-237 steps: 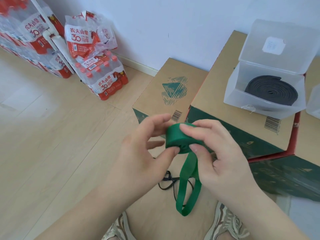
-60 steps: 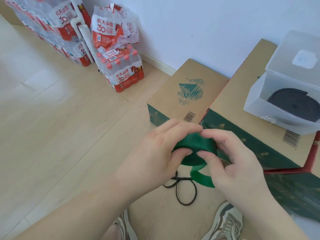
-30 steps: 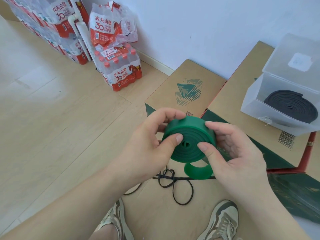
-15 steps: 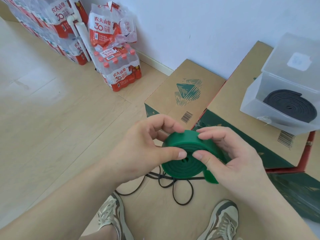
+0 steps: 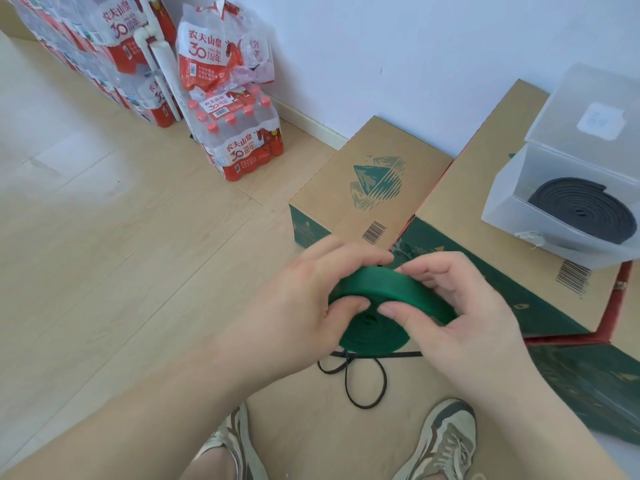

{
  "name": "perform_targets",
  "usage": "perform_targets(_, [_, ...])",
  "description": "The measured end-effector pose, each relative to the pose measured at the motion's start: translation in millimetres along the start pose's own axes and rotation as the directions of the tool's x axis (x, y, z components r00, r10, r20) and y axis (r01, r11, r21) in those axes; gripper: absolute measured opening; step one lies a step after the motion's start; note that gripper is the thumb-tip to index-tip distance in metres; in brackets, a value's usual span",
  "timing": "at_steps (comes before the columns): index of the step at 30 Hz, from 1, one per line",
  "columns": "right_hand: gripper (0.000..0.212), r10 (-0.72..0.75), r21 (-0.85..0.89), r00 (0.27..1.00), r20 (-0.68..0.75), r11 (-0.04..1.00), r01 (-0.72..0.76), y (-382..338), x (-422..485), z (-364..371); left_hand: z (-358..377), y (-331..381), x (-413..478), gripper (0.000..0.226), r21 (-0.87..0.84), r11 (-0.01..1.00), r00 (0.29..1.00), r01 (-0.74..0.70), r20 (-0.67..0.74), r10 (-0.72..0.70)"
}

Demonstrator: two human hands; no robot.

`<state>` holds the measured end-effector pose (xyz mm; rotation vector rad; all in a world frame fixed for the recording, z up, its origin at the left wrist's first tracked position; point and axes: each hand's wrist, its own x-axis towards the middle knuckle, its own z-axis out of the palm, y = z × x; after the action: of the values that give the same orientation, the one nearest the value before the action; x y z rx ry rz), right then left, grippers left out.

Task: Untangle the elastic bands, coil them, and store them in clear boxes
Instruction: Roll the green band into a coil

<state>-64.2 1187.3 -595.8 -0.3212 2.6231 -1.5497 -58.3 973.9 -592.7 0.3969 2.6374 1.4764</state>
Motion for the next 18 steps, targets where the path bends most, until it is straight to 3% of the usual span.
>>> perform_targets(3, [0.034,0.032,0.007,0.997,-0.071,0.999,-0.032,-3.1,2.0,-4.0,-1.9,0.2,0.6,0.042,-0.151,0.986,0.994,0.068,-0.070,-0.080])
perform_targets(7, [0.037,0.082,0.103,0.997,-0.010,0.991,-0.081,-2.3,1.4,-4.1,-2.9,0.4,1.3,0.043,-0.306,0.939,0.976,0.155,-0.103,-0.194])
perform_targets(11, [0.039,0.097,0.131,0.995,-0.018,0.987,-0.094,1.2,0.9,-8.1,-6.9,5.0,0.3,0.035,-0.392,0.887,0.964,0.243,-0.003,-0.266])
perform_targets(14, [0.042,0.073,0.115,0.996,0.043,0.990,-0.077,0.7,-0.3,-8.7,-10.0,7.2,1.0,0.025,-0.360,0.900,0.966,0.244,0.010,-0.258])
perform_targets(18, [0.045,0.038,0.130,0.998,0.058,0.990,-0.045,-0.9,0.0,-9.5,-12.3,8.1,2.3,0.027,-0.354,0.888,0.956,0.294,0.109,-0.273])
